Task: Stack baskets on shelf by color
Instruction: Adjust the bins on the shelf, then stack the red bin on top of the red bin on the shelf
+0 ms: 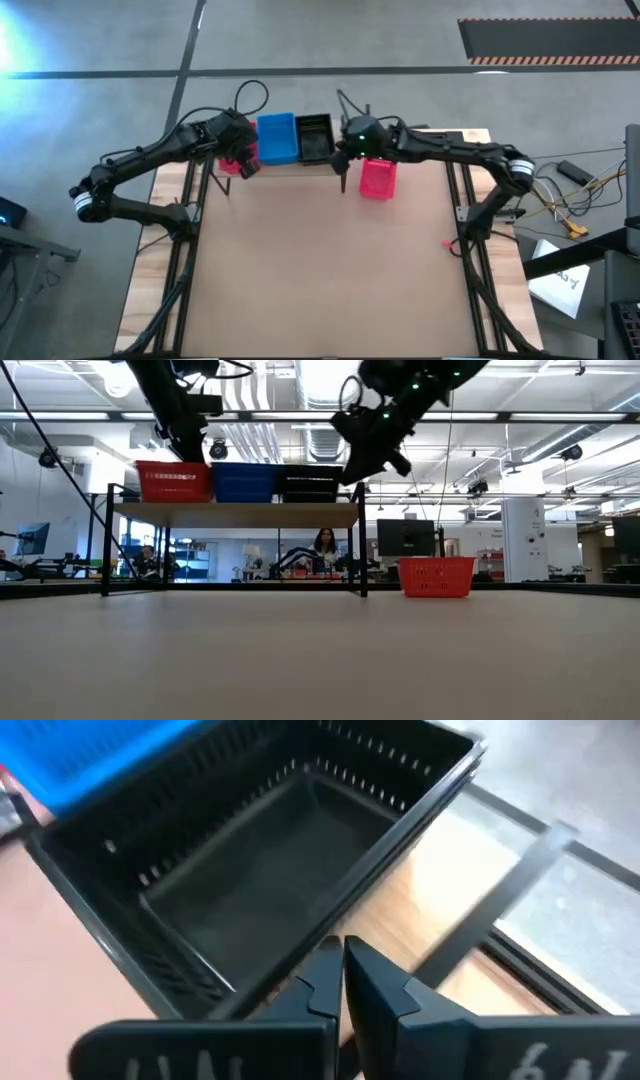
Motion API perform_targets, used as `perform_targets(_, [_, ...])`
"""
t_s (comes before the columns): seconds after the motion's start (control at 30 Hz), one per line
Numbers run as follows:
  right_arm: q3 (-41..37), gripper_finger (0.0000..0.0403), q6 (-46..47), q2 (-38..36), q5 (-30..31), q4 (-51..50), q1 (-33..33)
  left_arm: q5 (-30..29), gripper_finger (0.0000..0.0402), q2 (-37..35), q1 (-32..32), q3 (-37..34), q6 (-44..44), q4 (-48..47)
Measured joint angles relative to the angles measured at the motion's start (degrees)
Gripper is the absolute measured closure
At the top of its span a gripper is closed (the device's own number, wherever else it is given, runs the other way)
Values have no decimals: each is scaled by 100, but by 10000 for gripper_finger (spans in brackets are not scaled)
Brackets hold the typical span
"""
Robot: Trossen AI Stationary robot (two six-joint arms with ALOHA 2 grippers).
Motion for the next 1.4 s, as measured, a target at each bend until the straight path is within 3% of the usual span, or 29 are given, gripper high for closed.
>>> perform_targets(0.3, [1011, 394, -177, 450, 205, -1153, 492, -83, 295, -215, 0, -243, 144, -11])
perform_targets(0.5, [1048, 394, -244, 148, 1064, -1633, 784, -155, 295, -551, -2, -133, -7, 39])
perform_targets(0.67, [863, 394, -504, -229, 1146, -1987, 1094, -162, 295, -982, -21, -120, -164, 26])
perform_targets(0.93, [-615, 394, -589, -1567, 1146, -2399, 1902, 11, 295, -1756, -655, -154, -310, 39])
perform_targets(1.17, [-2544, 391, -94, -2646, 875, -2291, 1965, 222, 295, -1847, -2098, -627, -312, 848])
perform_targets(1.4, [-3680, 318, -805, -2771, 134, -730, 1621, -492, 295, -1147, -3633, -1068, -310, 1917])
